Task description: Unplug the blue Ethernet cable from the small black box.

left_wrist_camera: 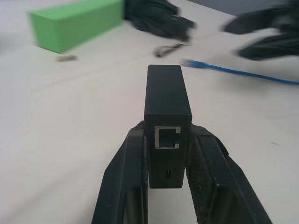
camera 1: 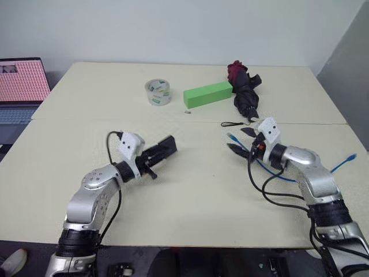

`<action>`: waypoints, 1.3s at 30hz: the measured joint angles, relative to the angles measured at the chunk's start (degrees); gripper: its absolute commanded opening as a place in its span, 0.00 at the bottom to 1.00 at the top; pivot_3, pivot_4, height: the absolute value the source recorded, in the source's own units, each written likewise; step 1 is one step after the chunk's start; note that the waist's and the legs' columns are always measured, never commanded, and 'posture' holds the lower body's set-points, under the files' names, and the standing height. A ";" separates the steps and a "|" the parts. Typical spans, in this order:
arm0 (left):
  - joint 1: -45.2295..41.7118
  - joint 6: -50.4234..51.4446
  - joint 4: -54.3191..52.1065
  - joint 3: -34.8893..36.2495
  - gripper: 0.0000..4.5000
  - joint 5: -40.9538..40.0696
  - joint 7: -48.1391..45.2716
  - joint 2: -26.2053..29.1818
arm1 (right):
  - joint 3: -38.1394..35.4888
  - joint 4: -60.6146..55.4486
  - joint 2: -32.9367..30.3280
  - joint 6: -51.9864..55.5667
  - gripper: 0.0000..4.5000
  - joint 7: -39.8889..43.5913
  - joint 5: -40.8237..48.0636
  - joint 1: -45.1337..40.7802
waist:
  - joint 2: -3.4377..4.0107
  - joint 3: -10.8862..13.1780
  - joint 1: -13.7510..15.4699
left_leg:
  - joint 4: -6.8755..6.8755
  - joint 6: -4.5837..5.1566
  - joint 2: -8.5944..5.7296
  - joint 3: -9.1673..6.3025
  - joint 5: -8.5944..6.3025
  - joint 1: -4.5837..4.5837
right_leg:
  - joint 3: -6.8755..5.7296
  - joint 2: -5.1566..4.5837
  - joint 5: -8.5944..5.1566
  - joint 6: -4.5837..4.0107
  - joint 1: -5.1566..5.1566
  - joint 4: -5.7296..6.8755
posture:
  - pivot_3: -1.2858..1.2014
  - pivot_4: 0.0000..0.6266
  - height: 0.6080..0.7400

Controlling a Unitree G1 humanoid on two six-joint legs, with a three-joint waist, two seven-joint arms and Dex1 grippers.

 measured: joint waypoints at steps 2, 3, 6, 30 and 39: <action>-1.42 -3.66 3.70 1.38 0.17 2.93 4.70 -1.46 | 1.63 -7.41 0.78 3.00 0.92 1.52 2.86 1.60 | -0.01 0.00 -0.07 | 0.01 0.00 0.04 -0.01 0.00 0.01 | -0.02 0.03 0.00 0.00 0.00 0.01 | 0.52 0.24 1.00; -1.92 -5.33 5.27 2.00 0.17 4.11 6.61 -1.99 | 2.68 -9.65 1.29 3.97 0.92 1.77 3.26 1.63 | -0.01 0.00 -0.05 | 0.01 0.00 0.02 -0.01 0.00 0.01 | -0.01 0.02 0.00 0.00 -0.01 0.02 | 0.52 0.24 1.00; -3.33 -9.54 10.26 4.03 0.17 5.86 10.58 -3.46 | 5.92 -13.45 3.44 5.98 0.92 0.66 3.30 1.71 | -0.04 -0.02 0.17 | 0.03 -0.01 0.00 -0.04 0.00 0.00 | -0.04 0.00 0.00 0.00 0.01 0.01 | 0.52 0.24 1.00; 7.97 -10.33 7.81 5.82 0.84 8.82 15.85 -6.26 | 10.13 -16.02 6.78 8.69 0.92 -6.99 -3.26 5.87 | -0.12 -0.07 0.14 | 0.03 -0.01 -0.04 -0.08 0.01 0.04 | -0.12 -0.10 0.00 0.00 0.05 0.02 | 0.52 0.24 1.00; 17.98 2.04 -11.84 6.93 0.84 7.23 11.69 3.58 | 2.71 -20.21 4.91 8.83 0.92 -8.97 -1.83 10.89 | -0.13 -0.06 0.37 | 0.01 -0.01 -0.06 -0.15 0.00 0.04 | -0.15 -0.10 0.00 0.00 0.16 -0.08 | 0.52 0.24 1.00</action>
